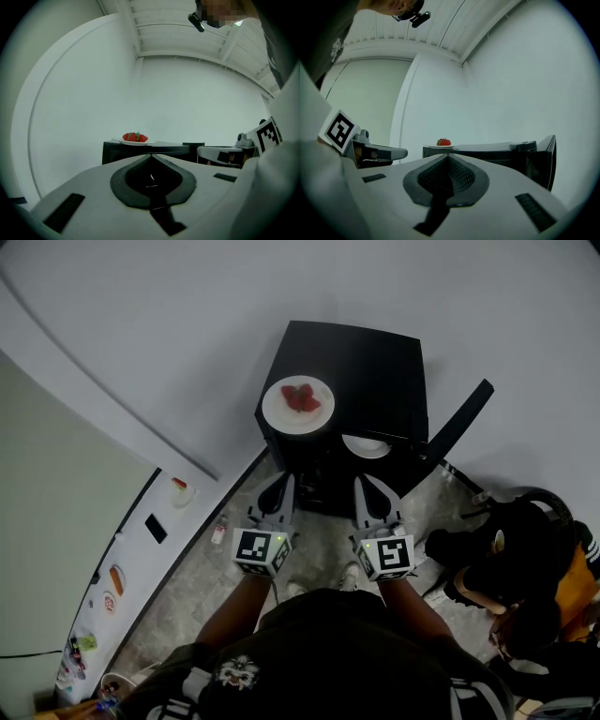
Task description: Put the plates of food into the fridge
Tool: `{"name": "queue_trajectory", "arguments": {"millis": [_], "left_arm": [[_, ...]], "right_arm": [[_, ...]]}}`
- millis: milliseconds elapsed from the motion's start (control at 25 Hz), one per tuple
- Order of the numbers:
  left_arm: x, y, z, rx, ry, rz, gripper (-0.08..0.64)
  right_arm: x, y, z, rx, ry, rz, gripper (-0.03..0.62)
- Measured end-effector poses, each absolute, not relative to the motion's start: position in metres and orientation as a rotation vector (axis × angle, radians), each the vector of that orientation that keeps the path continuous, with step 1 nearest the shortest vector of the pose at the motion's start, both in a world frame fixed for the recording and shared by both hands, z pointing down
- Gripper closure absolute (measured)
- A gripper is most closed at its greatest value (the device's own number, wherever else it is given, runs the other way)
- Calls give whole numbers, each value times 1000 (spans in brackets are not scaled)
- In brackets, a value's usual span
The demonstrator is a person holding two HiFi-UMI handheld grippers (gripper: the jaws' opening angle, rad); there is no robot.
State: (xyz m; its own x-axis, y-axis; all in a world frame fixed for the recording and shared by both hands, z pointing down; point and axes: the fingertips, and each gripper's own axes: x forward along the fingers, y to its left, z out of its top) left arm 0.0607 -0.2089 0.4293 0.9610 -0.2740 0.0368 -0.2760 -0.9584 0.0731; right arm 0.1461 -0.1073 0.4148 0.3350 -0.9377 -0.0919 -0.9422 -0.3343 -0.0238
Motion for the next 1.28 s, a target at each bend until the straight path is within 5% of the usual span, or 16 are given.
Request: {"name": "queue_trajectory", "arguments": {"millis": [560,760,1280], "left_arm": [[79,-248,404,2790,-473,-135,535],[90,-259,406,2642,-437,-178,414],[121,-298,417,1888,-290,-359,402]], "right_arm": [[152,-100,415,-2468,1786,87,568],[150,-98,412,-2445,1790,101,568],[150,-95,392,-2295,1775,31,568]]}}
